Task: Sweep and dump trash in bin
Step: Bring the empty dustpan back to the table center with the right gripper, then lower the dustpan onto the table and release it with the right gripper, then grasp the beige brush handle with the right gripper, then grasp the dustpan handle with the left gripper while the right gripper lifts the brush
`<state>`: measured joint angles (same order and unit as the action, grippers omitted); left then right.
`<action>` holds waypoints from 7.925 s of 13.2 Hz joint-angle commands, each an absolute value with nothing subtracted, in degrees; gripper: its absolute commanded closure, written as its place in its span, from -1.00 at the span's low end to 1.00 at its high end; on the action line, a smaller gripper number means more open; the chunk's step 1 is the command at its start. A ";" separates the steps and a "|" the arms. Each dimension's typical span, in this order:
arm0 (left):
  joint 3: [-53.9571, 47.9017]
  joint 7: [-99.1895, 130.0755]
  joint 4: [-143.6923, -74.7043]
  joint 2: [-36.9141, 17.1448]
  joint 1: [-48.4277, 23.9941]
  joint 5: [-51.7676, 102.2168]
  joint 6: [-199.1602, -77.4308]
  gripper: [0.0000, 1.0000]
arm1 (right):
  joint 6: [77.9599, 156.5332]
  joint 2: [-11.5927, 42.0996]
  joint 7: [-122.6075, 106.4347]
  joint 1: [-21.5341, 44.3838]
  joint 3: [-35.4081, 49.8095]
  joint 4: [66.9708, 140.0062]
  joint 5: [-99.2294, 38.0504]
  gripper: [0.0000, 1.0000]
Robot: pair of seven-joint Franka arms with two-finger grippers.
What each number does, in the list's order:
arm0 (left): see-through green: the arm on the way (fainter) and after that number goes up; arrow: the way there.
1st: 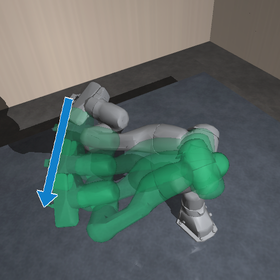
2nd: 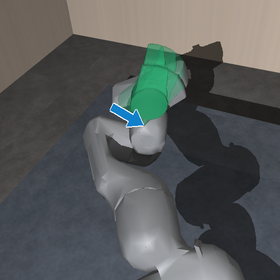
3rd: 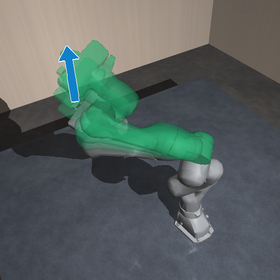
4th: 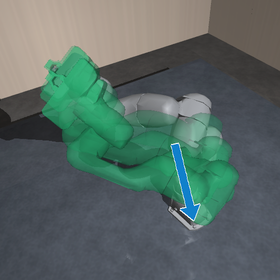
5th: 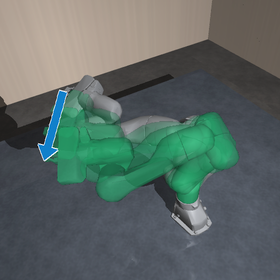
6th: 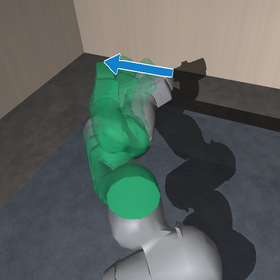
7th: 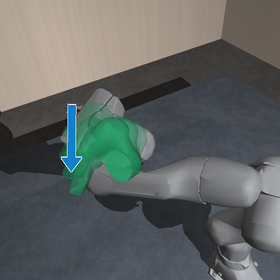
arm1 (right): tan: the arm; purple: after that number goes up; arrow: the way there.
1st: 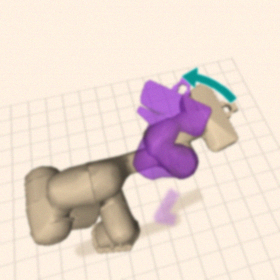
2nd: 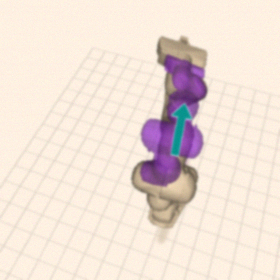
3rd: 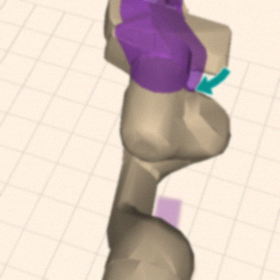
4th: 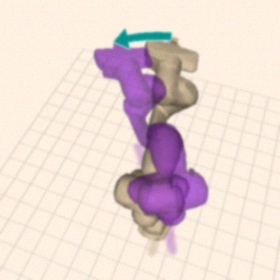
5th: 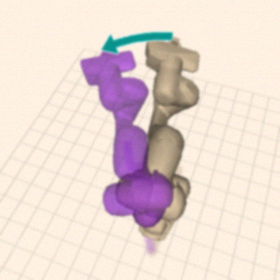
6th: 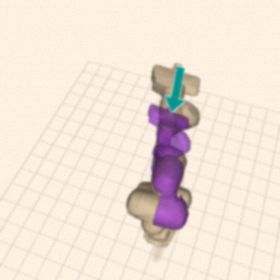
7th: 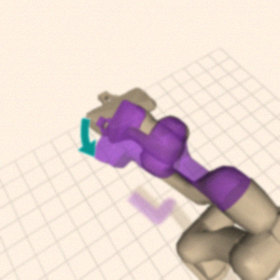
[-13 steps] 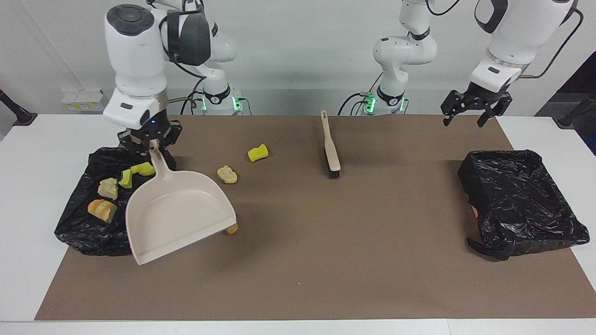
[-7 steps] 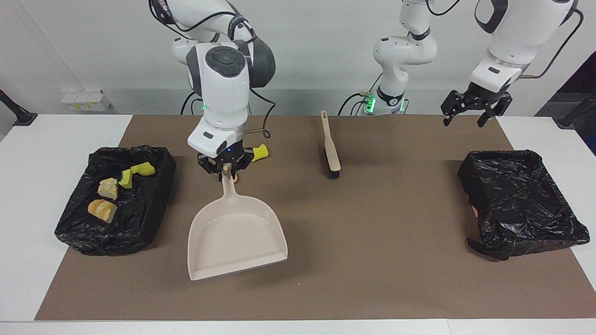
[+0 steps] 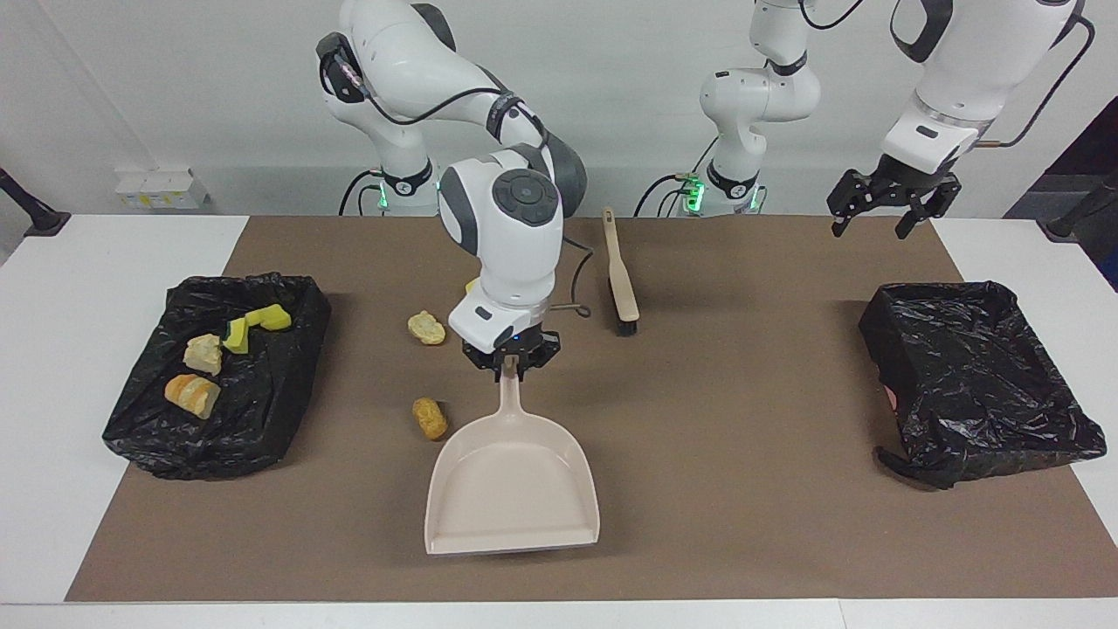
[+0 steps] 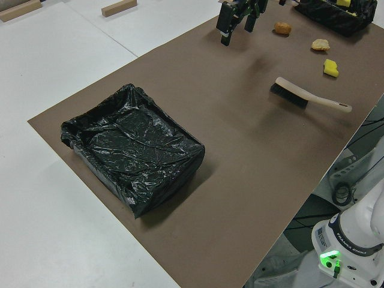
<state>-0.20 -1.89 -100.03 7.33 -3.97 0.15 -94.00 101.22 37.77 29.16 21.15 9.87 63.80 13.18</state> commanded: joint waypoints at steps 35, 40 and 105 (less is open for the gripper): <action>-0.62 -2.11 -99.32 7.47 -3.16 0.09 -93.16 -1.00 | 106.35 45.54 42.36 30.06 13.71 57.22 8.18 -0.38; -0.62 -2.02 -99.32 7.38 -3.16 0.09 -93.16 -1.00 | 106.17 37.47 50.35 30.23 13.71 64.03 8.09 -1.00; -3.34 13.63 -106.25 -17.32 -28.13 0.44 -129.80 -1.00 | 129.45 -2.82 115.23 38.85 14.24 138.17 -9.14 1.00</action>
